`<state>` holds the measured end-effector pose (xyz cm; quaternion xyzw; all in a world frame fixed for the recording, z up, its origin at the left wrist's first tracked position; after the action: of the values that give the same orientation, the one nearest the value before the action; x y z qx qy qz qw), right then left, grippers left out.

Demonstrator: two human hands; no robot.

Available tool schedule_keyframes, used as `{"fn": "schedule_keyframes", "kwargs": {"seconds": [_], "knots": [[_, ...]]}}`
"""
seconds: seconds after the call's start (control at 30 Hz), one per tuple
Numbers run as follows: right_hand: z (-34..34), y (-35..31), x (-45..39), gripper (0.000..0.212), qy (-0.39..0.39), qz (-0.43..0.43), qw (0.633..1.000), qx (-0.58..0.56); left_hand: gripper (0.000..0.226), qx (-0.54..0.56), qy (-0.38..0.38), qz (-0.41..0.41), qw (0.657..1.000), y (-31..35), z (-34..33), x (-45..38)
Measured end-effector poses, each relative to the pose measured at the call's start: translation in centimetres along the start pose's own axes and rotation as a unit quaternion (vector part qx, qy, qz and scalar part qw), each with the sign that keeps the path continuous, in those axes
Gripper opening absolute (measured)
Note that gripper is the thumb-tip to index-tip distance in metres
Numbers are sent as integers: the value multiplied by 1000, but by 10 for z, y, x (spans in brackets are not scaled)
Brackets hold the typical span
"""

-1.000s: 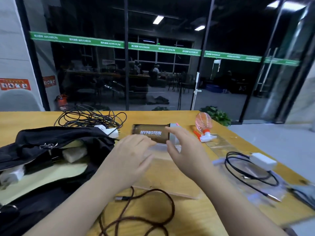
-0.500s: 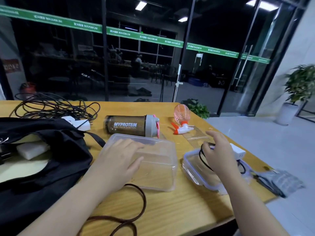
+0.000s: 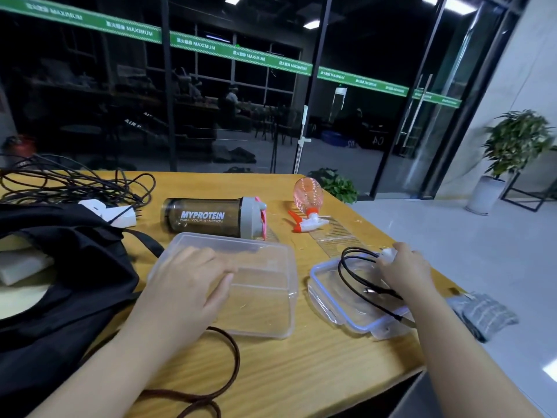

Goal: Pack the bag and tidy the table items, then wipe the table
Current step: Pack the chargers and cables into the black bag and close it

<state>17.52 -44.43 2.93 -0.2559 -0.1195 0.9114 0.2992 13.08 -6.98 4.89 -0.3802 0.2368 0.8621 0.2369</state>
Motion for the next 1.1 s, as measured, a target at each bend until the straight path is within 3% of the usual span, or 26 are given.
{"fn": "schedule_keyframes", "kwargs": {"seconds": [0.23, 0.57, 0.77, 0.97, 1.1], "knots": [[13, -18, 16, 45, 91, 58, 991, -83, 35, 3, -18, 3, 1000, 0, 5, 2], [54, -109, 66, 51, 90, 180, 949, -242, 37, 8, -43, 3, 999, -7, 30, 9], [72, -182, 139, 54, 39, 300, 885, -354, 37, -24, 11, 60, 998, -31, 64, 23], [77, -241, 198, 63, -96, 358, 837, -403, 44, -123, 54, 154, 979, -63, 111, 51], [65, -280, 228, 65, -155, 399, 811, -398, 22, -156, 67, 220, 961, -78, 133, 73]]}}
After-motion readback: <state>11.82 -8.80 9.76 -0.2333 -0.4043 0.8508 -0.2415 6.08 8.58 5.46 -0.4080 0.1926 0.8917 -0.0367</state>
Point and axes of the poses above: each hand's wrist, its own x-axis away from the middle knuckle, its own z-axis out of the back of the hand, y = z × x, the point moved 4 cm from there along -x, towards the middle knuckle, and after that the axes turned 13 degrees about y, right-handed, at the moved point
